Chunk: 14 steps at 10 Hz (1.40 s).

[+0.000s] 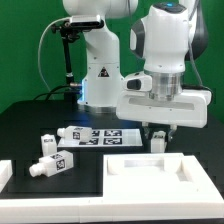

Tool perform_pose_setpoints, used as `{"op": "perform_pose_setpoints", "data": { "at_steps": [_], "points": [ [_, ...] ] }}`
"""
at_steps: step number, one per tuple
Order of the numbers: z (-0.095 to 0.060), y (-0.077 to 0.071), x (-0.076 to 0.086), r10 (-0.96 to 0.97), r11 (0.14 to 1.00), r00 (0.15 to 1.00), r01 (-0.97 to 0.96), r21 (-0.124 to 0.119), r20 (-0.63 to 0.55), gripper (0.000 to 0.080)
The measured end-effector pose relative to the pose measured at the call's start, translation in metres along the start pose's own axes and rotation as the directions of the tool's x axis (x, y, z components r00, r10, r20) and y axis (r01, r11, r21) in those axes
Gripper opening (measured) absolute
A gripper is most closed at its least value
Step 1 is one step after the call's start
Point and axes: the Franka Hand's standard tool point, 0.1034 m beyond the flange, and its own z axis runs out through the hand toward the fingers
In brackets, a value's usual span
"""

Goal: Assemble one leg

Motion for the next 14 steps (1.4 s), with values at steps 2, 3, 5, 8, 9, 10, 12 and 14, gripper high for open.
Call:
{"op": "perform_pose_setpoints", "data": {
  "at_steps": [2, 3, 5, 8, 9, 10, 12, 14],
  "points": [
    [-0.001, 0.0, 0.001, 0.001, 1.0, 1.0, -0.001, -0.001, 0.01, 0.0525],
    [-0.006, 0.0, 0.008, 0.023, 1.0, 0.999, -0.023, 0.011, 0.027, 0.061],
    [-0.018, 0.008, 0.026, 0.036, 0.999, 0.976, -0.043, 0.029, 0.213, 0.0641],
    [-0.036, 0.026, 0.058, 0.053, 0.995, 0.895, -0.083, 0.049, 0.442, 0.0648],
    [-0.043, 0.024, 0.065, 0.079, 0.993, 0.864, -0.11, 0.034, 0.497, 0.0648],
    [-0.048, 0.02, 0.064, 0.09, 0.993, 0.842, -0.119, 0.02, 0.531, 0.0648],
    [-0.051, 0.016, 0.052, 0.114, 0.987, 0.755, -0.163, 0.016, 0.646, 0.0648],
    [-0.04, 0.002, 0.044, 0.119, 0.987, 0.756, -0.16, 0.006, 0.643, 0.0648]
  ]
}}
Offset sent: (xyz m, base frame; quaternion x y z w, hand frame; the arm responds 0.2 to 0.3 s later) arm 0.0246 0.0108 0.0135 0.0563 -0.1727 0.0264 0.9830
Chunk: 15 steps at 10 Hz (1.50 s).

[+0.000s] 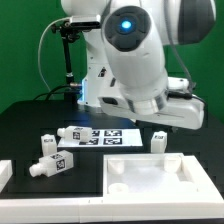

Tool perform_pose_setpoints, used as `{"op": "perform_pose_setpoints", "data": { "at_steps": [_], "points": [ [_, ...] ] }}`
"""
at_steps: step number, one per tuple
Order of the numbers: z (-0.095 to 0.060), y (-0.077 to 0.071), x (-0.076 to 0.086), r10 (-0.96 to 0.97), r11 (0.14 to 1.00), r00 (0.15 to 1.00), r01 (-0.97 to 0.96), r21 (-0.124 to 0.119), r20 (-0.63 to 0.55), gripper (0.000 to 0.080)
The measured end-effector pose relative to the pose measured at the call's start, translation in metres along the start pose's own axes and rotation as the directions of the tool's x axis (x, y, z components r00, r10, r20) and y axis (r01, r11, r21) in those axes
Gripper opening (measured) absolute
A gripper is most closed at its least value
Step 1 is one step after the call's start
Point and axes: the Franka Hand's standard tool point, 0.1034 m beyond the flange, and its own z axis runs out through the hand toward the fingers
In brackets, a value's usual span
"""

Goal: Assemble one leg

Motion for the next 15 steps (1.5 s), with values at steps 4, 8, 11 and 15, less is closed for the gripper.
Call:
{"op": "perform_pose_setpoints", "data": {
  "at_steps": [4, 8, 11, 15],
  "points": [
    [0.014, -0.006, 0.0, -0.003, 1.0, 1.0, 0.003, -0.007, -0.005, 0.0648],
    [0.034, 0.006, -0.003, 0.032, 0.998, 0.997, -0.036, 0.06, 0.065, 0.0648],
    [0.041, 0.013, 0.003, 0.012, 0.996, 0.992, -0.023, 0.088, 0.125, 0.0648],
    [0.06, 0.001, 0.009, 0.071, 0.995, 0.99, -0.079, 0.063, 0.124, 0.0648]
  ]
}}
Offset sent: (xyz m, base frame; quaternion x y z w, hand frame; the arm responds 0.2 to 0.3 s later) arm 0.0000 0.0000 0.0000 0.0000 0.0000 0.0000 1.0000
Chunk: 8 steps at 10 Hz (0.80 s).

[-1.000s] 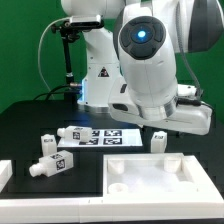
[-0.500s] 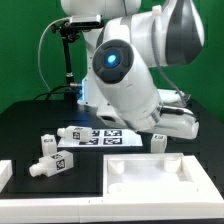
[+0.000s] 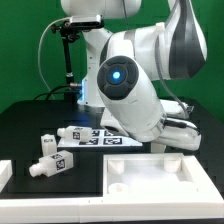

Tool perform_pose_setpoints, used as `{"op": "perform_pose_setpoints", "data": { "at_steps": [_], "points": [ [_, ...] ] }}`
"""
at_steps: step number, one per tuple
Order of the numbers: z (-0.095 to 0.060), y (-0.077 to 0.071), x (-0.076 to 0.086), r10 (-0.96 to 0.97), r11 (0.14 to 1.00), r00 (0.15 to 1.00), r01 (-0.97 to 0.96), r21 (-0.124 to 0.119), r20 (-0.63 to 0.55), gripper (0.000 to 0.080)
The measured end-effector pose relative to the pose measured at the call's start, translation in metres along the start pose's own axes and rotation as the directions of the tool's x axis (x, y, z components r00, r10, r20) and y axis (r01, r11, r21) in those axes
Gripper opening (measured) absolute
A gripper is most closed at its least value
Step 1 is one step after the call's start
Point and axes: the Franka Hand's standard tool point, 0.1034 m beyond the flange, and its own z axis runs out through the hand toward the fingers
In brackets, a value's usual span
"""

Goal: Assemble one leg

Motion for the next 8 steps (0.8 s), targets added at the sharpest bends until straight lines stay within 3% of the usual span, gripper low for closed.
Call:
{"op": "perform_pose_setpoints", "data": {
  "at_steps": [3, 4, 5, 6, 7, 8],
  "points": [
    [0.001, 0.0, 0.001, 0.013, 1.0, 1.0, -0.013, 0.001, 0.003, 0.0621],
    [0.001, 0.0, 0.001, 0.013, 1.0, 1.0, -0.013, 0.001, 0.003, 0.044],
    [0.001, 0.0, 0.001, 0.013, 1.0, 1.0, -0.013, 0.001, 0.003, 0.044],
    [0.0, 0.0, 0.001, 0.013, 1.0, 1.0, -0.013, 0.002, -0.003, 0.0299],
    [-0.004, 0.0, 0.001, -0.006, 1.0, 1.0, 0.006, -0.008, -0.023, 0.0299],
    [-0.021, 0.002, -0.005, -0.057, 0.998, 0.998, 0.056, -0.023, -0.022, 0.0287]
  ]
}}
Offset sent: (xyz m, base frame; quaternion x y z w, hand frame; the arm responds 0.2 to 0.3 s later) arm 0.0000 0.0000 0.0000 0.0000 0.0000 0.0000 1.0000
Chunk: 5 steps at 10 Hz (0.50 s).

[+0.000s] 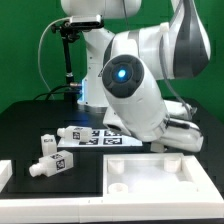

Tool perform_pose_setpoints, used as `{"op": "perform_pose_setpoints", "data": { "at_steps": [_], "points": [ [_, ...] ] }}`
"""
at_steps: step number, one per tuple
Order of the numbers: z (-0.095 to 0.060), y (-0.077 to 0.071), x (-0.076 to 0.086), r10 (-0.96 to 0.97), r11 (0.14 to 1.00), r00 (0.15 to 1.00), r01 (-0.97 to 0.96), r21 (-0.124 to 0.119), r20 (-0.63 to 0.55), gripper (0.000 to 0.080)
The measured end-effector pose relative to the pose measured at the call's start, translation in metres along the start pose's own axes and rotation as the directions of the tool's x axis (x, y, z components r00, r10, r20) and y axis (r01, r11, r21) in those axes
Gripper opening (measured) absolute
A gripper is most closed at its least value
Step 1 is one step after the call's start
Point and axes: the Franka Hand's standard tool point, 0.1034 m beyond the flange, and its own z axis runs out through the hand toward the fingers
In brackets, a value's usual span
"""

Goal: Assemble one leg

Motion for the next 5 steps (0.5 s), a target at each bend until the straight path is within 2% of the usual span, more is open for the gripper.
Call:
{"op": "perform_pose_setpoints", "data": {
  "at_steps": [1, 3, 4, 5],
  "points": [
    [-0.027, 0.001, -0.001, -0.021, 0.999, 1.0, 0.021, 0.033, -0.01, 0.0287],
    [-0.084, -0.008, 0.0, -0.045, 0.993, 0.985, 0.061, 0.097, -0.164, 0.0287],
    [-0.105, -0.009, 0.001, -0.056, 0.989, 0.964, 0.09, 0.121, -0.258, 0.0287],
    [-0.115, -0.007, 0.004, -0.059, 0.985, 0.941, 0.109, 0.135, -0.332, 0.0287]
  ]
}}
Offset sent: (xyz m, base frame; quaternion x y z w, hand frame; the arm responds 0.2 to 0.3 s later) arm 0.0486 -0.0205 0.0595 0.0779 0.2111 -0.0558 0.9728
